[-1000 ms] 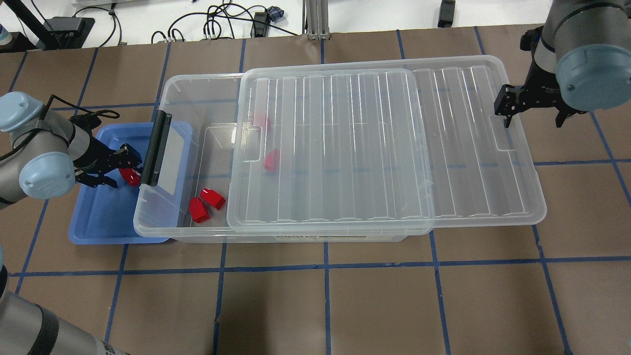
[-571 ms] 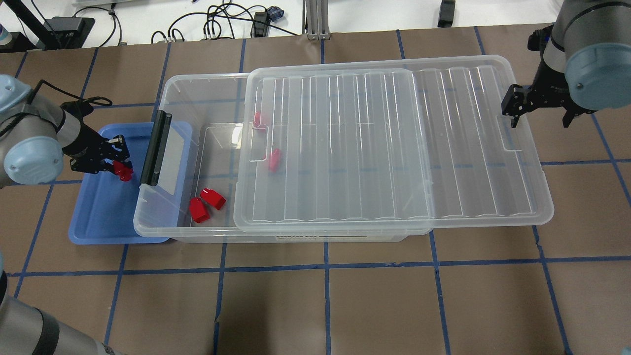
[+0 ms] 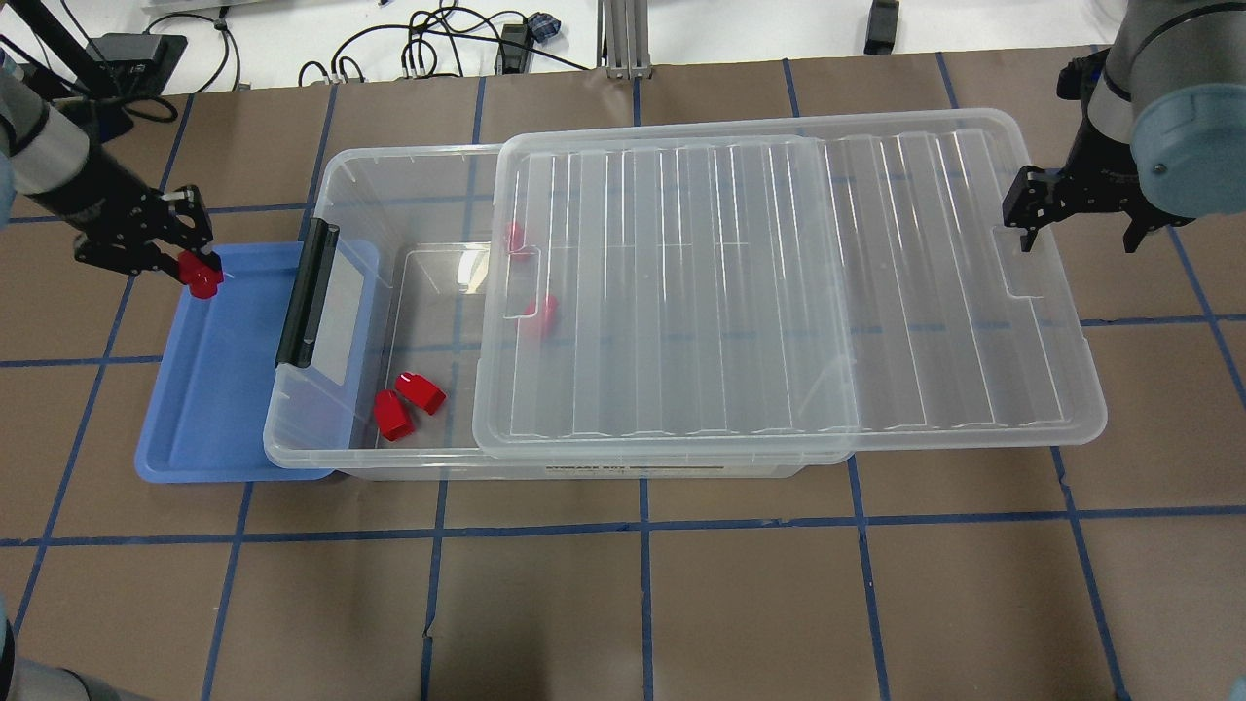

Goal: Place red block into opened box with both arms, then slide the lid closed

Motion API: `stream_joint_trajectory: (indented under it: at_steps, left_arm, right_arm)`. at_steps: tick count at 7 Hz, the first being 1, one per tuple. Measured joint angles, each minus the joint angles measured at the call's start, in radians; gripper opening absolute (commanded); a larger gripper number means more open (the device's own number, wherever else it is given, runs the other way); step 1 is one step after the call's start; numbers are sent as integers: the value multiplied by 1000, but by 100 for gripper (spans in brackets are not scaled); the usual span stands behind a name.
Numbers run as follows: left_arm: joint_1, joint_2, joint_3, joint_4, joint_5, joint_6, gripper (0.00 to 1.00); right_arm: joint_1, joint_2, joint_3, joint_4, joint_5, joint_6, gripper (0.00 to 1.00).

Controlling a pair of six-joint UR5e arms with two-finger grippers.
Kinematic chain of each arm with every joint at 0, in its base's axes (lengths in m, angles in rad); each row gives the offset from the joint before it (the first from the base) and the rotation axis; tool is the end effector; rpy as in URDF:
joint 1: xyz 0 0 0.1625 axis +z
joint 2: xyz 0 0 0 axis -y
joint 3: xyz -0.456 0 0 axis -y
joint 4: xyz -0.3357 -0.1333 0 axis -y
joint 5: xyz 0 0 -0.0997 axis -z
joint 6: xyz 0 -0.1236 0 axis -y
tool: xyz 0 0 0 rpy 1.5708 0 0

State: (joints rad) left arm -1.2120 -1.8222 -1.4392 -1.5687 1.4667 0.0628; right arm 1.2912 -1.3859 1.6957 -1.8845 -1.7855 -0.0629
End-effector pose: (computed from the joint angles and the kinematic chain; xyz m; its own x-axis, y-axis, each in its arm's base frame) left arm 0.0497 -0.5488 0.4303 -0.9470 -0.3016 0.1104 -0.2899 0.9506 0.1107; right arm -0.0362 -0.5137 0.3880 -0.9544 0.2095 0.2129 0.2164 0.9763 0.0095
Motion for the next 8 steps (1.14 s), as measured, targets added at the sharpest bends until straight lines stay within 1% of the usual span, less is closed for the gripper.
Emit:
stream_joint_trajectory:
  at_steps: [1,2,3,4,5,6,7,8]
  left_arm:
    - [-89,10,37,-57,2,-17,16]
    - [-175,13,43,-66,6,-32,16]
    - [-238,4,18,-21,13,-40,16]
    - [-272,-3,-45,76,21,-41,16]
    - [-286,1,-131,191,25,-38,16]
    - [-293,12,-226,309,34,-35,16]
    - [-297,16,-307,419,55,-34,16]
    - [-298,10,-357,496,71,-37,16]
  right_arm:
    - [4,-11,-25,22,5,0,100]
    - [17,-24,-65,59,45,3,100]
    - [52,-39,-115,87,125,8,100]
    - [102,-56,-161,110,181,14,100]
    - [155,-67,-207,145,212,17,100]
    - [204,-74,-240,201,234,39,100]
    - [234,-83,-254,253,243,92,100]
    - [247,-93,-256,277,246,138,100]
